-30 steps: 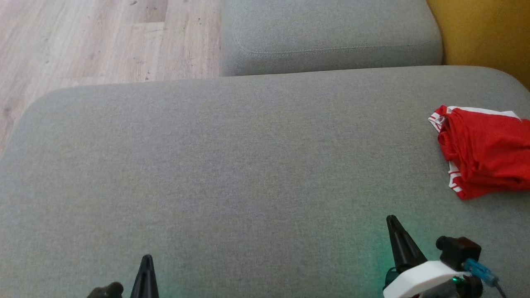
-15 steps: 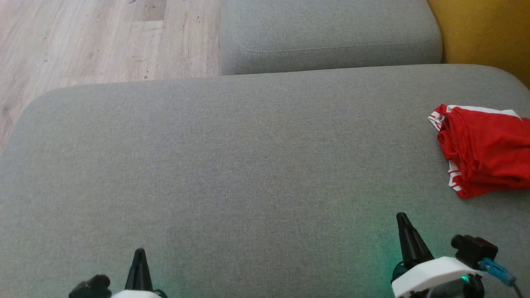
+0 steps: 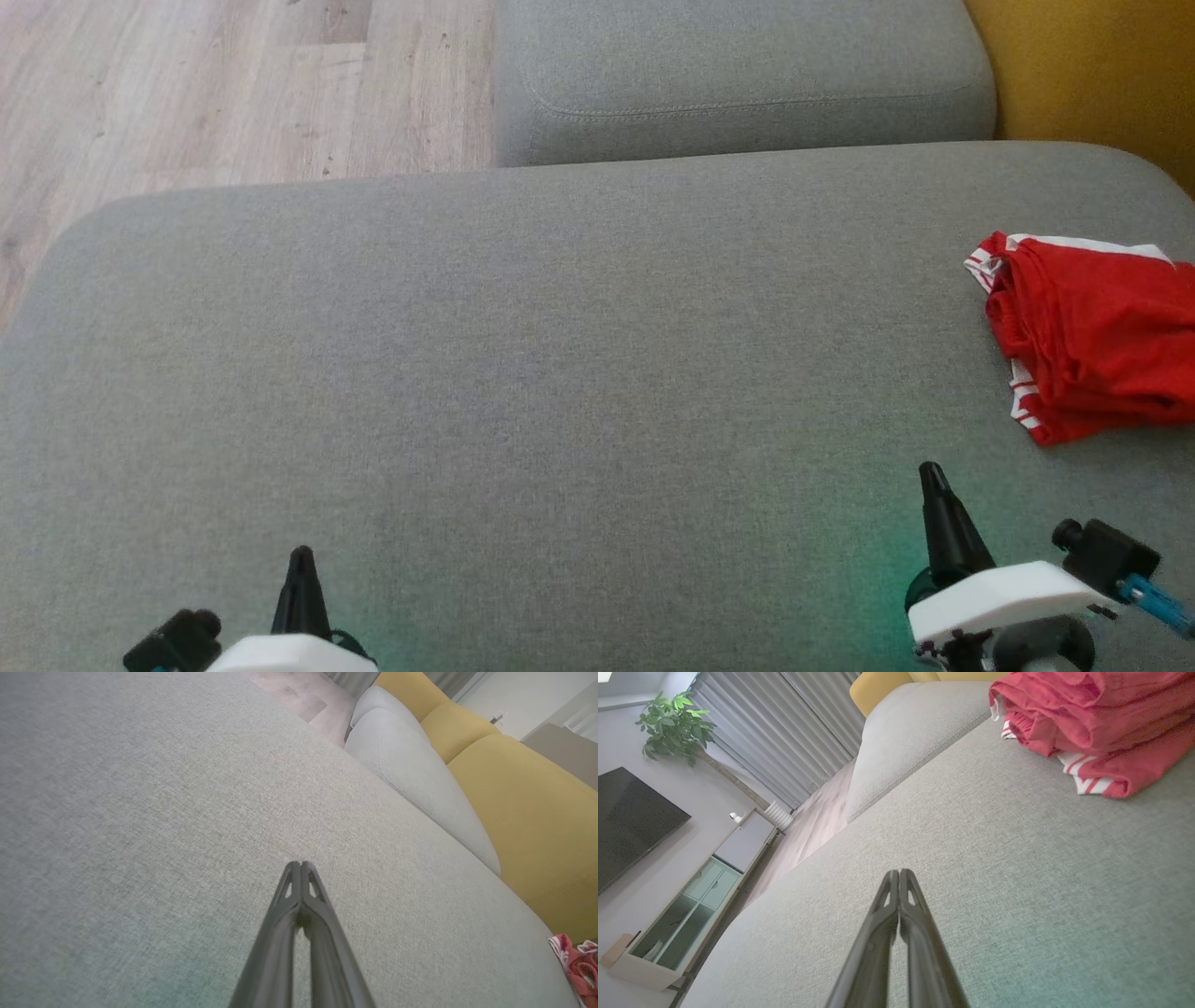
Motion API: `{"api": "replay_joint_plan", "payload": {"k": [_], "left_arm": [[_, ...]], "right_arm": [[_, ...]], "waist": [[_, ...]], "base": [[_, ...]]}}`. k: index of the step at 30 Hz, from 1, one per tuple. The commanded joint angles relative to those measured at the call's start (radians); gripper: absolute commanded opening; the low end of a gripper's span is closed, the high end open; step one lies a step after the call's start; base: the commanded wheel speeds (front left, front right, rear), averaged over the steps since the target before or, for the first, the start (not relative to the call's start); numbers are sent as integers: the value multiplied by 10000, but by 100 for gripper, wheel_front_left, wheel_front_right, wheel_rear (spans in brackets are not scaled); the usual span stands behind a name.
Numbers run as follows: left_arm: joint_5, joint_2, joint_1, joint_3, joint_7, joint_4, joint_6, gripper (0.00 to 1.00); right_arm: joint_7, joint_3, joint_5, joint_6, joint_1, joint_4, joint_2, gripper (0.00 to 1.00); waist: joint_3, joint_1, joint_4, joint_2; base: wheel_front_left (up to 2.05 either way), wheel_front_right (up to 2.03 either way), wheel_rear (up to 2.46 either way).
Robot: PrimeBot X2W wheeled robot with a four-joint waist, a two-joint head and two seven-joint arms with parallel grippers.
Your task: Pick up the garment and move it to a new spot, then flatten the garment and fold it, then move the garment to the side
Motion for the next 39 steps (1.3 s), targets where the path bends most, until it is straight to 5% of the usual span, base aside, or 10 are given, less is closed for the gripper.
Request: {"api": "replay_joint_plan", "payload": {"k": [1,39], "left_arm": [[-199,5,-489,321,57,-354,-93,0],[-3319,-498,-1049,1873,1115,-503,-1127,0]], "right_arm": [[55,-1,306,14,-545,-375,-167,0],[724,-730,4501,24,-987,-542,-215,0]], "waist": [[4,0,-1,0],[120,0,-52,0]], "base": [[0,0,0],[0,0,0]]}}
